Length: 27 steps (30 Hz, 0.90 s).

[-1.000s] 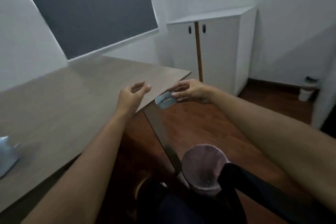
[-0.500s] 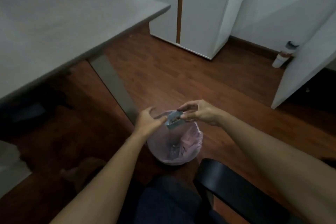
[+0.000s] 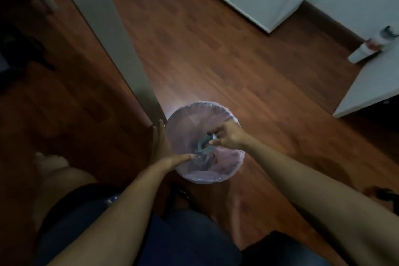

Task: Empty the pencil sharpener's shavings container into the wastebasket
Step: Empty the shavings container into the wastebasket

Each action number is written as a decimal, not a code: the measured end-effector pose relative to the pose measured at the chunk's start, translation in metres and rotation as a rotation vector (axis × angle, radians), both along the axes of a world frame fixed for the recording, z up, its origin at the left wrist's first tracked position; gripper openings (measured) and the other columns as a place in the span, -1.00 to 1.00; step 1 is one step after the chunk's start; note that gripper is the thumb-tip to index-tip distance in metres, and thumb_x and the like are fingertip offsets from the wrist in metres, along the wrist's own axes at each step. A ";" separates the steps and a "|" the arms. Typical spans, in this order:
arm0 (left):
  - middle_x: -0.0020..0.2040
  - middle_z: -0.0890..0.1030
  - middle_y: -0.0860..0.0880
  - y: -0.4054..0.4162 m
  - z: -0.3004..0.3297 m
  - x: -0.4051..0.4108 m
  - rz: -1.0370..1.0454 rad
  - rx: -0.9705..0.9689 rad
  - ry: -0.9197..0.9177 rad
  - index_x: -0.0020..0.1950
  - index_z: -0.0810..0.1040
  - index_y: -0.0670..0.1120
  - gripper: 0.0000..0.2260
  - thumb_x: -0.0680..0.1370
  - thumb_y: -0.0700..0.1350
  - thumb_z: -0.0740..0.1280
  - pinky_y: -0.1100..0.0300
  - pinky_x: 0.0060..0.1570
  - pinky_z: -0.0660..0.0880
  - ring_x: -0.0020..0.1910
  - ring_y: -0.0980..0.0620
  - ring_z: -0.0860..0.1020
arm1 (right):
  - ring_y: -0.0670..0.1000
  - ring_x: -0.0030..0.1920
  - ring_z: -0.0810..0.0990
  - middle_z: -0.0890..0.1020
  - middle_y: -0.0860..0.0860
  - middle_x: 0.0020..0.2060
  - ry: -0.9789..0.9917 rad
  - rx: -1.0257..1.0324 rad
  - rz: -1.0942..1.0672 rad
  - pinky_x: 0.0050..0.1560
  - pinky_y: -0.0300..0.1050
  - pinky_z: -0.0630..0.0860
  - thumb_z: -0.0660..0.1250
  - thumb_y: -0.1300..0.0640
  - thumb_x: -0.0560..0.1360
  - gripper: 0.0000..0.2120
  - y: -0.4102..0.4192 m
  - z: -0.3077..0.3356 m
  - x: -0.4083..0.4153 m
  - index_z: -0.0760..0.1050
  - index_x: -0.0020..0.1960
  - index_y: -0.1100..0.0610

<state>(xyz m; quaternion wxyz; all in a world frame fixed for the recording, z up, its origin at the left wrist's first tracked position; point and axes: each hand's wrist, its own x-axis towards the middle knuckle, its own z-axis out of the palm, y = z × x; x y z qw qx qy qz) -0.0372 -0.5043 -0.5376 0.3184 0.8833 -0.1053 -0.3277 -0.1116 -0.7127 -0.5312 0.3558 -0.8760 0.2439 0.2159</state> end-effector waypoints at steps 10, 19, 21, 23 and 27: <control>0.54 -0.48 -0.12 0.000 -0.024 -0.008 -0.196 0.123 0.122 0.49 -0.51 -0.11 0.50 0.08 0.06 0.68 0.04 0.51 0.03 0.60 -0.16 -0.19 | 0.13 0.10 0.64 0.71 0.10 0.08 0.167 -0.162 0.079 0.16 -0.05 0.51 0.44 -0.02 0.43 -0.63 0.014 -0.050 0.029 0.66 0.14 0.16; 0.53 -0.50 -0.14 0.000 -0.028 -0.008 -0.265 0.179 0.096 0.47 -0.54 -0.10 0.48 0.12 0.02 0.68 -0.10 0.48 0.19 0.60 -0.24 -0.08 | 0.07 0.11 0.64 0.71 0.03 0.10 0.216 -0.163 0.021 0.21 -0.03 0.53 0.43 -0.16 0.39 -0.56 0.022 -0.073 0.044 0.66 0.15 0.08; 0.54 -0.50 -0.10 0.000 -0.028 -0.007 -0.260 0.201 0.099 0.48 -0.55 -0.06 0.48 0.11 0.03 0.68 -0.11 0.44 0.25 0.59 -0.26 0.01 | 0.11 0.12 0.62 0.70 0.05 0.12 0.211 -0.186 0.028 0.20 0.01 0.53 0.41 -0.18 0.40 -0.53 0.022 -0.072 0.045 0.64 0.18 0.09; 0.54 -0.49 -0.08 0.000 -0.027 -0.007 -0.258 0.220 0.103 0.48 -0.54 -0.05 0.48 0.11 0.03 0.68 -0.10 0.39 0.30 0.57 -0.27 0.11 | 0.13 0.15 0.61 0.68 0.06 0.15 0.209 -0.194 0.029 0.22 0.02 0.52 0.39 -0.18 0.42 -0.53 0.023 -0.071 0.046 0.62 0.21 0.09; 0.54 -0.49 -0.08 0.001 -0.028 -0.007 -0.266 0.235 0.095 0.48 -0.55 -0.04 0.49 0.10 0.03 0.68 -0.10 0.38 0.32 0.56 -0.27 0.15 | 0.14 0.13 0.61 0.67 0.07 0.14 0.215 -0.204 0.021 0.19 0.00 0.53 0.36 -0.19 0.45 -0.52 0.021 -0.067 0.047 0.61 0.22 0.10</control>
